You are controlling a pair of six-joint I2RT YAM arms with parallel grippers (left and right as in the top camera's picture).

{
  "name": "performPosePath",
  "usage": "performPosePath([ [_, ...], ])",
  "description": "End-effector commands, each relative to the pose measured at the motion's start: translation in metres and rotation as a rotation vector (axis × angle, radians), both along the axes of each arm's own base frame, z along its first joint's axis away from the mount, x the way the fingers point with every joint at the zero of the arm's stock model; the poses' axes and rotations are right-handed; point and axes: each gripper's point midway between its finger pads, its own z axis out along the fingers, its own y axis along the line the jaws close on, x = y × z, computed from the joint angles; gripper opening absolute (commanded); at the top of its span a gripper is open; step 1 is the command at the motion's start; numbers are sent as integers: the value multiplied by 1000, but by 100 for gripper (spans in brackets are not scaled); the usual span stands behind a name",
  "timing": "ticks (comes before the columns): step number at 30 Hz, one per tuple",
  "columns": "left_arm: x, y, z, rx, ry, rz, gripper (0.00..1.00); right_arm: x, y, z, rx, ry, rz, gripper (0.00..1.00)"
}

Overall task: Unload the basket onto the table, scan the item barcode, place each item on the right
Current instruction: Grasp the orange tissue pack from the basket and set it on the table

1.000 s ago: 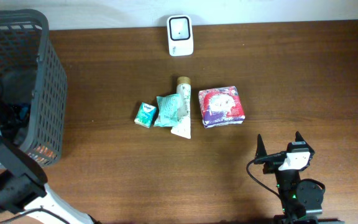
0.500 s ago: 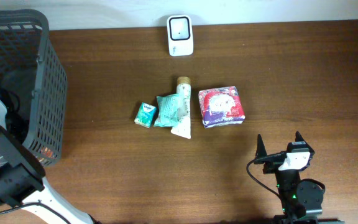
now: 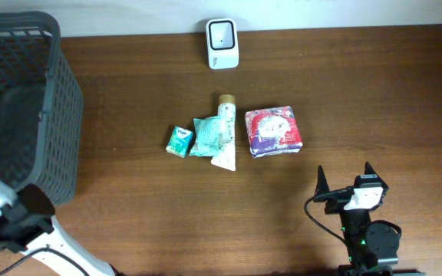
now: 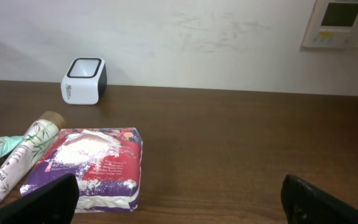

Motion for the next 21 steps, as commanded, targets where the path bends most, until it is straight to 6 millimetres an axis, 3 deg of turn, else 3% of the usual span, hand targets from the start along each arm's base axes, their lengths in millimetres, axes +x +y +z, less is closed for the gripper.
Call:
performPosePath([
  [1, -7, -53, 104, 104, -333, -224, 0, 0, -3, -3, 3, 5, -16, 99],
  [3, -14, -101, 144, 133, -463, -376, 0, 0, -3, -3, 3, 5, -17, 99],
  [4, -13, -117, 149, 147, -475, -440, 0, 0, -3, -3, 3, 5, -17, 99],
  [7, 4, -183, 149, 180, -479, -720, 0, 0, -3, -3, 3, 5, -16, 99],
  [9, 18, -232, 132, 162, -432, -892, 0, 0, -3, -3, 3, 5, -17, 99],
  [10, 25, -254, 118, 155, -382, -969, 0, 0, -3, -3, 3, 5, -16, 99],
  [13, 38, -288, 61, 154, -156, -1045, 0, 0, -3, -3, 3, 5, -17, 99],
  [16, 51, -303, -14, 245, 134, -1065, 0, 0, -3, -3, 3, 5, -17, 99],
  [20, 76, -320, -98, 337, 291, -1090, 0, 0, -3, -3, 3, 5, -17, 99],
  [21, 84, -328, -129, 335, 298, -1104, 1, 0, -3, -3, 3, 5, -16, 99],
])
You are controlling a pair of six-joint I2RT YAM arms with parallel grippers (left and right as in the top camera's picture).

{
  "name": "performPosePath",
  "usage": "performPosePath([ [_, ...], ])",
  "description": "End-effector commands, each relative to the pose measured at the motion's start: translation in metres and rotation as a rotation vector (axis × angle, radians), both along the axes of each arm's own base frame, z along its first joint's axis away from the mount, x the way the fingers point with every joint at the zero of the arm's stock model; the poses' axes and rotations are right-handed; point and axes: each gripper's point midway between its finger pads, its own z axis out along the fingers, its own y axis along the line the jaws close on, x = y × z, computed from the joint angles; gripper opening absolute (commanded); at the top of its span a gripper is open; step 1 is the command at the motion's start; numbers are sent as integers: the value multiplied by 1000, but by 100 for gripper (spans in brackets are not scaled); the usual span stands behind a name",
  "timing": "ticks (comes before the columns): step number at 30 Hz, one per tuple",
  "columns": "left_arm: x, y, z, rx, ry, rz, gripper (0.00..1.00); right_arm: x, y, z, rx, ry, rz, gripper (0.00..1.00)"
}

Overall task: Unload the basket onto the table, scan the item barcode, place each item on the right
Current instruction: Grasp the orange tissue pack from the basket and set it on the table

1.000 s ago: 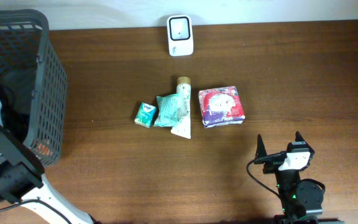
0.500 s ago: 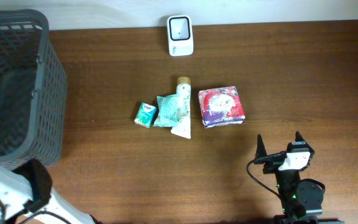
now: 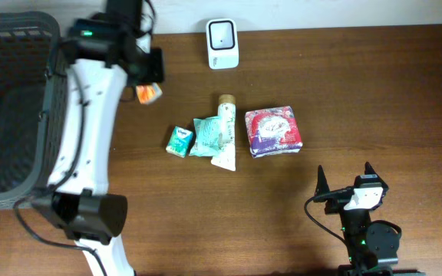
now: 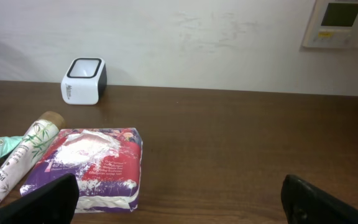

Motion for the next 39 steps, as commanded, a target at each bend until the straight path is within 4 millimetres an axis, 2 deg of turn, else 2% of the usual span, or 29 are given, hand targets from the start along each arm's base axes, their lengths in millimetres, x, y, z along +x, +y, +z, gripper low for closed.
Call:
performPosePath([
  [1, 13, 4, -55, 104, 5, 2, 3, 0, -3, -3, 3, 5, -17, 99],
  [5, 24, 1, -120, 126, -7, -60, 3, 0, -3, -3, 3, 5, -17, 99],
  [8, 13, 1, -163, 136, 24, -111, 5, 0, -3, -3, 3, 5, -17, 98],
  [11, 2, 3, -182, 141, 58, -112, 24, 0, -3, -3, 3, 5, -16, 99],
  [12, 2, 4, -183, 142, 59, -112, 34, 0, -3, -3, 3, 5, -16, 99],
  [13, 2, 3, -181, 141, 56, -112, 52, 0, -3, -3, 3, 5, -17, 99],
  [14, 3, 3, -179, 140, 50, -112, 54, 0, -3, -3, 3, 5, -17, 99],
  [18, 0, 4, -153, 135, 26, -110, 63, 0, -3, -3, 3, 5, -16, 99],
  [19, -1, 4, -130, 130, -4, -108, 77, 0, -3, -3, 3, 5, -17, 99],
  [22, -6, 5, -71, 104, -99, -84, 98, 0, -3, -3, 3, 5, -16, 99],
  [24, -18, 8, -18, 60, -202, -32, 99, 0, -3, -3, 3, 5, -17, 99],
  [28, -56, 25, 59, -45, -366, 104, 99, 0, -3, -3, 3, 5, -17, 99],
  [29, -65, 31, 71, -54, -389, 124, 99, 0, -3, -3, 3, 5, -17, 99],
  [31, -83, 42, 81, -49, -392, 141, 99, 0, -3, -3, 3, 5, -17, 99],
  [34, -105, 51, 71, -19, -317, 156, 99, 0, -3, -3, 3, 5, -16, 99],
  [39, -113, 52, 64, -8, -271, 155, 99, 0, -3, -3, 3, 5, -17, 99],
])
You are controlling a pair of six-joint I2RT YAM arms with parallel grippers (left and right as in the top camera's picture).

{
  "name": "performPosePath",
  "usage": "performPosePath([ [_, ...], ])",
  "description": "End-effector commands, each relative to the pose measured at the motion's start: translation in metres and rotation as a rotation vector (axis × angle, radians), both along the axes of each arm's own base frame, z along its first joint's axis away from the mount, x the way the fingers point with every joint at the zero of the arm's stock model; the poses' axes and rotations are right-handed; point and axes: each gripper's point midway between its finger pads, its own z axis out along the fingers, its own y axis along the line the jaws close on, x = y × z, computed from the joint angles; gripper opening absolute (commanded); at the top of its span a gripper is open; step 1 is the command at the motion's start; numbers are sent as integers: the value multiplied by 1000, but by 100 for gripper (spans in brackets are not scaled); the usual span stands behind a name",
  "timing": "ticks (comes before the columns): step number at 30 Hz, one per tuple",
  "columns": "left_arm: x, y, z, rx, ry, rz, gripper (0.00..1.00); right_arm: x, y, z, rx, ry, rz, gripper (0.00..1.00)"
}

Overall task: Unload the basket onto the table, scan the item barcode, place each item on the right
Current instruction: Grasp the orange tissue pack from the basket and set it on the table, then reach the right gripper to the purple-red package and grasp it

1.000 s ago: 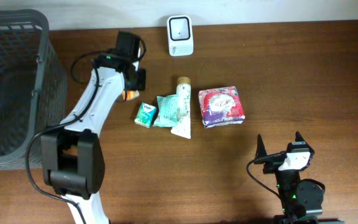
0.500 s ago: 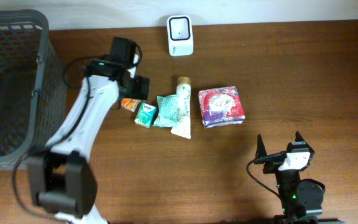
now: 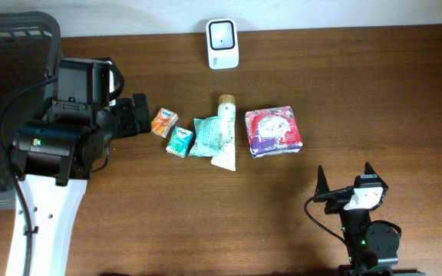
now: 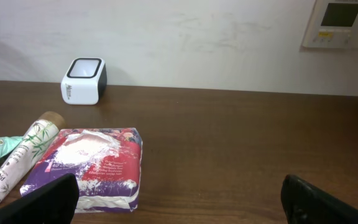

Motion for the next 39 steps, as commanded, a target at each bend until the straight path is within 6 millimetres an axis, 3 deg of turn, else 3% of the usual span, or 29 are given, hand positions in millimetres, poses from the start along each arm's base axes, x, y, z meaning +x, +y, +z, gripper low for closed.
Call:
performPosePath([
  [1, 0, 3, 2, -2, -4, 19, 99, 0, -3, -3, 3, 5, -17, 99],
  [2, 0, 3, 2, -3, -4, 18, 99, 0, 0, 0, 17, -10, -1, 99],
  [5, 0, 2, 2, -5, -3, 16, 99, -16, 72, 25, 309, -39, 425, 99],
  [6, 0, 2, 2, -5, -3, 16, 99, -21, 80, 35, 346, -61, 484, 99],
  [9, 0, 2, 2, -5, -3, 16, 99, -31, 81, 81, 437, -221, 535, 99],
  [10, 0, 2, 2, -5, -3, 16, 99, -39, 81, 105, 444, -319, 564, 99],
  [12, 0, 2, 2, -5, -3, 16, 99, -59, 74, 152, 406, -514, 570, 99],
  [15, 0, 2, 2, -5, -4, 16, 99, -77, 68, 201, 326, -622, 536, 99],
  [17, 0, 2, 2, -5, -3, 16, 99, -76, 68, 224, 224, -597, 496, 99],
  [19, 0, 2, 2, -5, -3, 16, 99, -62, 68, 243, 97, -453, 439, 99],
  [22, 0, 2, 2, -5, -4, 16, 99, -32, 60, 252, 41, -199, 367, 99],
  [25, 0, 2, 2, -5, -4, 16, 99, 4, 61, 234, 7, 173, 370, 99],
  [27, 0, 2, 2, -5, -4, 16, 99, 38, 62, 207, 15, 457, 381, 99],
  [30, 0, 2, 2, -5, -3, 16, 99, 75, 62, 169, 68, 718, 379, 99],
  [34, 0, 2, 2, -5, -4, 16, 99, 114, 69, 90, 150, 996, 404, 98],
  [36, 0, 2, 2, -5, -3, 16, 99, 133, 56, 53, 142, 1079, 347, 99],
  [39, 0, 2, 2, -5, -3, 16, 99, 156, 41, -8, 318, 1215, 332, 99],
])
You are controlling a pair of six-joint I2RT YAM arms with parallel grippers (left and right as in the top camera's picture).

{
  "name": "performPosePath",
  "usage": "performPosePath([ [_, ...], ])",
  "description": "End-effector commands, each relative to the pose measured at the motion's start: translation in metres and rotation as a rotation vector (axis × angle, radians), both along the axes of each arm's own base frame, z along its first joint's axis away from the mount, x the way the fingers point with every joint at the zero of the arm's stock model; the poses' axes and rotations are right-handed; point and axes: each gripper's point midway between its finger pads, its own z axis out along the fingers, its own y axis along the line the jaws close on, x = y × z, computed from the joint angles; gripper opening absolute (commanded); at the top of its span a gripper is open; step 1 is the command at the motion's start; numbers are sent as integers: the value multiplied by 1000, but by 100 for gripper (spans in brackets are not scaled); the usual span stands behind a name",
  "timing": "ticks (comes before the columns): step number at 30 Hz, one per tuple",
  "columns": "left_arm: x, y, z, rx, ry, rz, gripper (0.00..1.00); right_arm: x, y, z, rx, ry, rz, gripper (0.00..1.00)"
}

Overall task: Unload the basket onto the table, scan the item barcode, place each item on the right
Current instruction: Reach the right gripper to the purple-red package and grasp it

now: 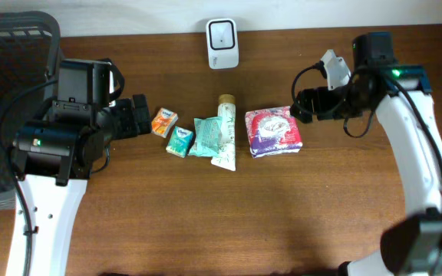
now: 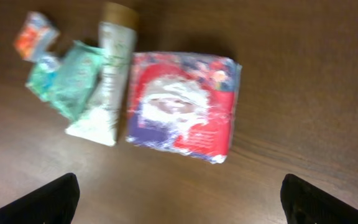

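A white barcode scanner (image 1: 222, 33) stands at the table's far edge. In a row at mid-table lie an orange packet (image 1: 164, 121), a small teal box (image 1: 179, 141), a green pouch (image 1: 206, 135), a pale tube (image 1: 225, 130) and a red-and-purple packet (image 1: 273, 130). My right gripper (image 1: 301, 107) hovers just right of that packet (image 2: 182, 106), open, with nothing between its fingers (image 2: 55, 199). My left gripper (image 1: 139, 115) sits right against the orange packet; its jaws are too dark to read.
A dark mesh basket (image 1: 48, 115) stands at the far left, beside the left arm. The right wrist view also shows the tube (image 2: 110, 68), the green pouch (image 2: 67, 78) and the orange packet (image 2: 33, 34) on bare brown wood.
My right arm has left its parked spot at the front edge and now reaches over the table beside the red-and-purple packet, looking down on it. The left arm and all items are unmoved.
At first the left arm was low at the front left and something orange showed in the basket. Then my left gripper held an orange packet over the table by the basket. Later that packet lay beside the teal box. The right arm stayed parked until now.
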Motion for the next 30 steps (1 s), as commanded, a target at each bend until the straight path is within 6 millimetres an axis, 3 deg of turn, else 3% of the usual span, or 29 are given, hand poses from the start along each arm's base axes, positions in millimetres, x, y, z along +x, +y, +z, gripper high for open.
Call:
performPosePath([
  [1, 1, 2, 3, -2, -11, 11, 99, 17, -15, -47, 124, 118, -25, 99],
  [2, 1, 2, 3, -2, -11, 11, 99, 18, -13, -68, 201, 168, 3, 99],
  [3, 1, 2, 3, -2, -11, 11, 99, 18, -10, -77, 254, 185, 29, 94],
  [5, 1, 2, 3, -2, -11, 11, 99, 19, 4, -99, 377, 201, 115, 92],
  [10, 1, 2, 3, -2, -11, 11, 99, 16, 16, -141, 411, 287, 137, 90],
  [11, 1, 2, 3, -2, -11, 11, 99, 15, 20, -147, 409, 296, 146, 77],
  [12, 1, 2, 3, -2, -11, 11, 99, 15, 22, -148, 408, 298, 152, 71],
  [15, 1, 2, 3, -2, -11, 11, 99, 15, 33, -152, 381, 292, 186, 63],
  [18, 1, 2, 3, -2, -11, 11, 99, 10, 36, -170, 265, 301, 228, 55],
  [19, 1, 2, 3, -2, -11, 11, 99, 8, 40, -172, 265, 304, 236, 49],
  [20, 1, 2, 3, -2, -11, 11, 99, 5, 44, -175, 265, 310, 242, 32],
  [21, 1, 2, 3, -2, -11, 11, 99, 2, 47, -176, 268, 315, 250, 7],
  [22, 1, 2, 3, -2, -11, 11, 99, 0, 50, -176, 268, 324, 255, 4],
  [24, 1, 2, 3, -2, -11, 11, 99, 5, 49, -165, 260, 326, 212, 4],
  [26, 1, 2, 3, -2, -11, 11, 99, 19, 37, -140, 180, 304, 151, 4],
  [30, 1, 2, 3, -2, -11, 11, 99, 37, -22, -85, -247, 241, -96, 4],
])
